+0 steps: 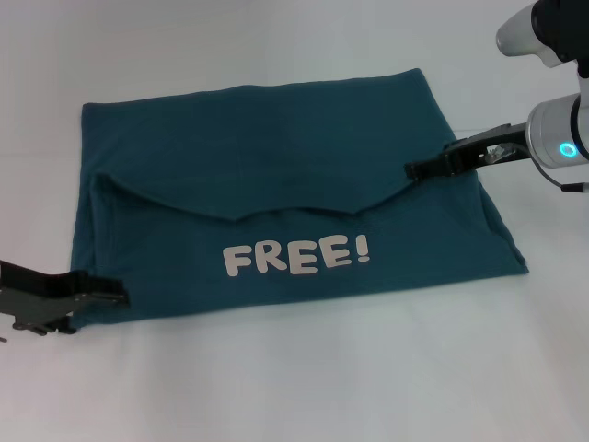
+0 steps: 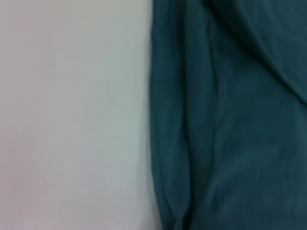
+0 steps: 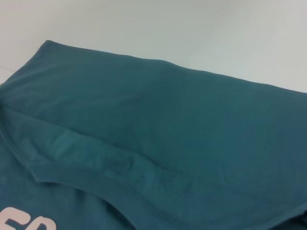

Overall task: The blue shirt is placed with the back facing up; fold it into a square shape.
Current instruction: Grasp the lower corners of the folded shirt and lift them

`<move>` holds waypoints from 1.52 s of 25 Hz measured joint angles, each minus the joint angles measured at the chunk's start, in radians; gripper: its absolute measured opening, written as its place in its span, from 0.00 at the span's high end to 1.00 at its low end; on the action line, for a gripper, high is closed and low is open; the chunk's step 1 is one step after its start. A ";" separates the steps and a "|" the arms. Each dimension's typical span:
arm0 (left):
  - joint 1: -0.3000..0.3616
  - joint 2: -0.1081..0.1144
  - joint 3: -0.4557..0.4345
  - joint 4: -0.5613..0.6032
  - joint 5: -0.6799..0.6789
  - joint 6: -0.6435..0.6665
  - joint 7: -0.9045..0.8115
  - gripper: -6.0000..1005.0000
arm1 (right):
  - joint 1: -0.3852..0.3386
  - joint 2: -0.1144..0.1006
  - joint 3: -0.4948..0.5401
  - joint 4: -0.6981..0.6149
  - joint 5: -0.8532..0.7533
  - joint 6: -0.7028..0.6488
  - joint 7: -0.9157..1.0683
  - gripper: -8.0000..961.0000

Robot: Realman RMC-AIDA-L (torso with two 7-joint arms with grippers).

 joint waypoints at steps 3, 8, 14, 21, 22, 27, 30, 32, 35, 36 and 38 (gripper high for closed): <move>-0.004 0.000 0.000 -0.003 -0.004 0.001 0.029 0.07 | -0.001 0.000 0.000 -0.006 0.001 -0.004 0.001 0.03; -0.008 0.002 -0.008 -0.013 -0.032 -0.017 0.061 0.11 | 0.000 0.003 0.000 -0.007 0.001 -0.004 0.001 0.03; -0.009 0.002 -0.002 -0.013 -0.038 -0.022 0.078 0.25 | 0.000 0.003 0.000 -0.009 0.001 -0.007 0.006 0.03; -0.012 -0.003 -0.001 -0.024 -0.039 -0.033 0.099 0.51 | 0.002 0.003 0.000 -0.009 0.001 -0.007 0.012 0.03; -0.013 -0.003 -0.001 -0.026 -0.039 -0.034 0.102 0.56 | 0.002 0.003 0.001 -0.009 0.001 -0.007 0.012 0.03; -0.013 -0.005 -0.005 -0.033 -0.042 -0.036 0.122 0.75 | -0.004 0.002 0.007 -0.010 0.001 -0.008 0.020 0.03; -0.013 -0.005 -0.006 -0.034 -0.043 -0.039 0.129 0.82 | -0.010 0.002 0.010 -0.020 0.001 -0.019 0.026 0.03; -0.014 -0.005 -0.006 -0.034 -0.047 -0.040 0.136 0.85 | -0.015 0.001 0.013 -0.024 0.000 -0.028 0.027 0.03; -0.016 -0.005 -0.007 -0.034 -0.055 -0.042 0.149 0.87 | -0.021 0.002 0.013 -0.030 0.000 -0.034 0.030 0.03; -0.015 -0.005 -0.007 -0.034 -0.059 -0.043 0.153 0.87 | -0.022 0.001 0.013 -0.033 -0.001 -0.041 0.034 0.03; -0.014 -0.005 -0.008 -0.035 -0.064 -0.045 0.157 0.87 | -0.028 -0.002 0.014 -0.052 -0.008 -0.068 0.052 0.03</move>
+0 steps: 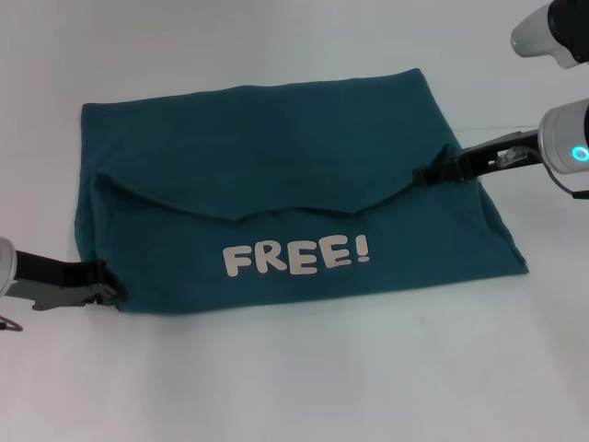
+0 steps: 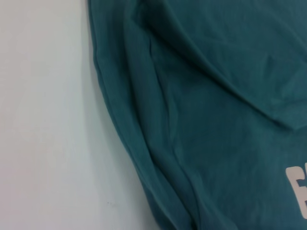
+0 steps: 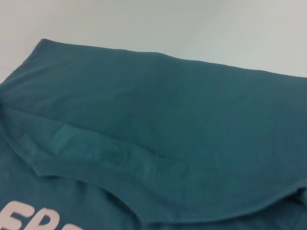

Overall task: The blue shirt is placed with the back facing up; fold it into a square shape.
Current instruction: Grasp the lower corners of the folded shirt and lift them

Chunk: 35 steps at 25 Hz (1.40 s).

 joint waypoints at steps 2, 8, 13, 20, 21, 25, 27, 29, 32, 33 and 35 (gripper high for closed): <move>0.007 0.001 -0.003 0.000 -0.018 -0.001 0.011 0.87 | -0.004 -0.002 0.001 -0.015 -0.006 -0.016 0.011 0.03; 0.013 0.006 -0.026 0.001 -0.032 0.011 0.054 0.87 | -0.021 -0.021 0.001 -0.121 -0.126 -0.192 0.149 0.03; 0.012 0.006 -0.025 0.001 -0.040 0.017 0.083 0.87 | -0.037 -0.014 0.008 -0.182 -0.247 -0.320 0.205 0.04; 0.013 0.005 -0.027 -0.001 -0.041 0.015 0.099 0.87 | -0.085 0.001 0.016 -0.193 -0.338 -0.338 0.236 0.03; 0.013 0.005 -0.027 -0.001 -0.041 0.014 0.100 0.87 | -0.093 0.002 0.020 -0.188 -0.337 -0.326 0.237 0.03; 0.013 0.002 -0.026 -0.002 -0.041 0.009 0.101 0.87 | -0.104 0.003 0.044 -0.134 -0.328 -0.263 0.237 0.03; 0.013 0.001 -0.023 -0.002 -0.041 0.009 0.101 0.87 | -0.106 0.003 0.053 -0.095 -0.303 -0.225 0.234 0.03; 0.013 -0.001 -0.022 -0.002 -0.041 0.009 0.101 0.87 | -0.107 0.003 0.056 -0.061 -0.278 -0.187 0.229 0.03; 0.013 -0.002 -0.023 -0.002 -0.041 0.009 0.099 0.87 | -0.107 0.003 0.054 -0.010 -0.256 -0.132 0.224 0.03; 0.014 -0.002 -0.024 -0.003 -0.040 0.009 0.098 0.87 | -0.105 0.003 0.053 0.004 -0.251 -0.118 0.220 0.03; 0.014 -0.002 -0.025 -0.002 -0.040 0.009 0.097 0.87 | -0.100 0.003 0.053 0.025 -0.246 -0.102 0.214 0.03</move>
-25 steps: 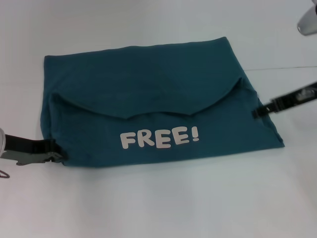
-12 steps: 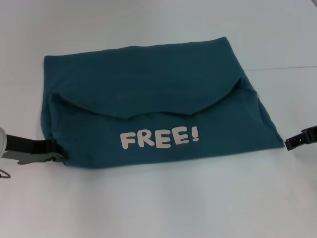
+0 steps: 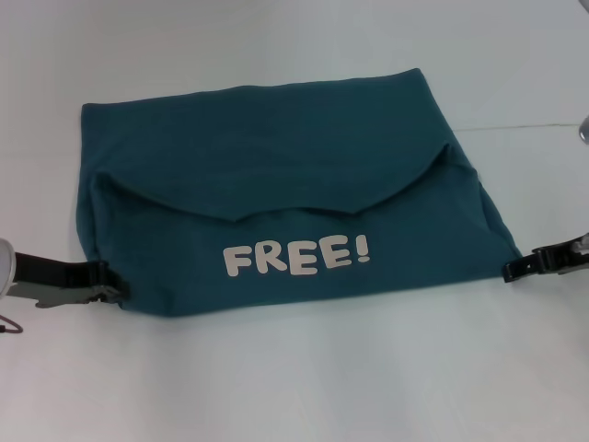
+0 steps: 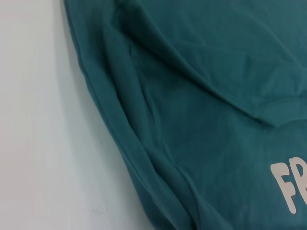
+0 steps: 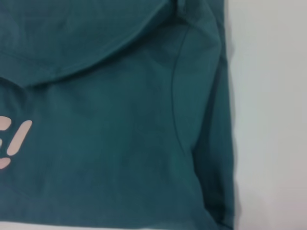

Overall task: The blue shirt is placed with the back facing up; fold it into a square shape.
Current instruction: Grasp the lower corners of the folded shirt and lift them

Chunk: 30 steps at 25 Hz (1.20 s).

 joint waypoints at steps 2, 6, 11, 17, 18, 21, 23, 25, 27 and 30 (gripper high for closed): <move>0.000 0.000 0.000 0.000 0.000 0.000 -0.001 0.87 | 0.003 0.000 0.000 0.012 0.001 0.011 -0.003 0.03; 0.000 -0.001 -0.001 0.000 0.000 0.000 -0.003 0.87 | 0.006 -0.001 0.002 0.016 0.001 0.019 -0.003 0.07; -0.002 -0.002 -0.001 0.000 -0.001 0.000 -0.002 0.87 | 0.006 -0.001 0.004 0.018 0.001 0.043 -0.003 0.19; -0.005 -0.003 -0.001 -0.003 -0.001 -0.001 -0.001 0.87 | 0.017 -0.001 -0.004 0.053 0.001 0.083 -0.004 0.29; -0.005 -0.004 -0.001 -0.004 -0.002 -0.001 -0.001 0.87 | 0.024 -0.001 -0.004 0.071 0.001 0.092 -0.005 0.29; -0.005 -0.005 -0.001 -0.004 -0.002 -0.001 0.000 0.87 | 0.029 -0.001 -0.004 0.086 0.001 0.101 -0.008 0.29; -0.005 -0.005 -0.001 -0.005 -0.002 -0.001 0.000 0.87 | 0.032 -0.001 -0.004 0.097 0.001 0.110 -0.009 0.29; -0.005 -0.005 -0.001 -0.005 -0.002 -0.001 0.000 0.87 | 0.037 -0.001 -0.004 0.109 0.001 0.119 -0.009 0.29; -0.005 -0.005 -0.001 -0.005 -0.002 -0.001 0.000 0.87 | 0.041 -0.001 -0.004 0.117 0.001 0.124 -0.010 0.29; -0.006 -0.004 -0.001 -0.005 -0.002 -0.002 0.000 0.87 | 0.047 -0.001 -0.004 0.124 0.001 0.129 -0.013 0.29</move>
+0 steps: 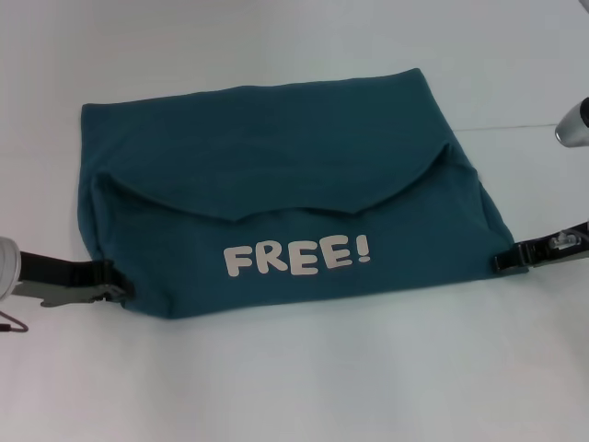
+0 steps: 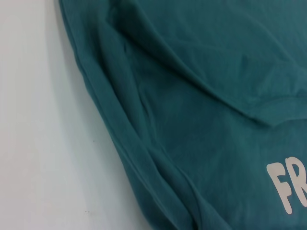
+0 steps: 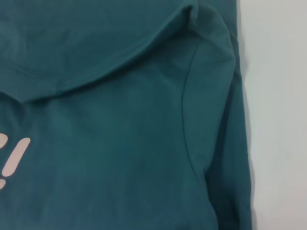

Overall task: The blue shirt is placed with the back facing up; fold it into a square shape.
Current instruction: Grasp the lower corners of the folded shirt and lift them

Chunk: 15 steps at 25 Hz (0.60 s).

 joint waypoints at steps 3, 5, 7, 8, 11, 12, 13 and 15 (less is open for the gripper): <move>-0.001 0.000 0.000 0.000 -0.001 -0.001 0.001 0.87 | 0.009 -0.001 0.000 0.013 0.000 0.001 0.000 0.30; -0.002 0.000 0.000 0.000 -0.001 -0.001 0.001 0.87 | 0.016 -0.003 0.000 0.027 -0.003 0.001 0.000 0.30; -0.002 0.000 0.000 0.000 -0.001 -0.002 0.001 0.87 | 0.022 -0.005 -0.001 0.035 -0.007 0.001 0.000 0.30; -0.002 0.000 0.000 0.000 -0.001 -0.002 0.001 0.87 | 0.025 -0.006 -0.001 0.038 -0.009 0.001 0.001 0.30; -0.002 0.000 0.000 -0.004 -0.001 -0.004 0.002 0.87 | 0.030 -0.006 -0.005 0.040 -0.018 0.000 0.009 0.30; -0.002 0.000 0.000 -0.005 -0.001 -0.005 0.002 0.87 | 0.032 -0.006 -0.005 0.040 -0.022 -0.001 0.010 0.30; -0.002 0.000 0.000 -0.007 -0.001 -0.007 0.002 0.87 | 0.033 -0.006 -0.005 0.040 -0.027 -0.001 0.012 0.30; -0.002 0.000 0.000 -0.007 -0.001 -0.009 0.002 0.87 | 0.034 -0.005 -0.006 0.040 -0.036 -0.001 0.018 0.30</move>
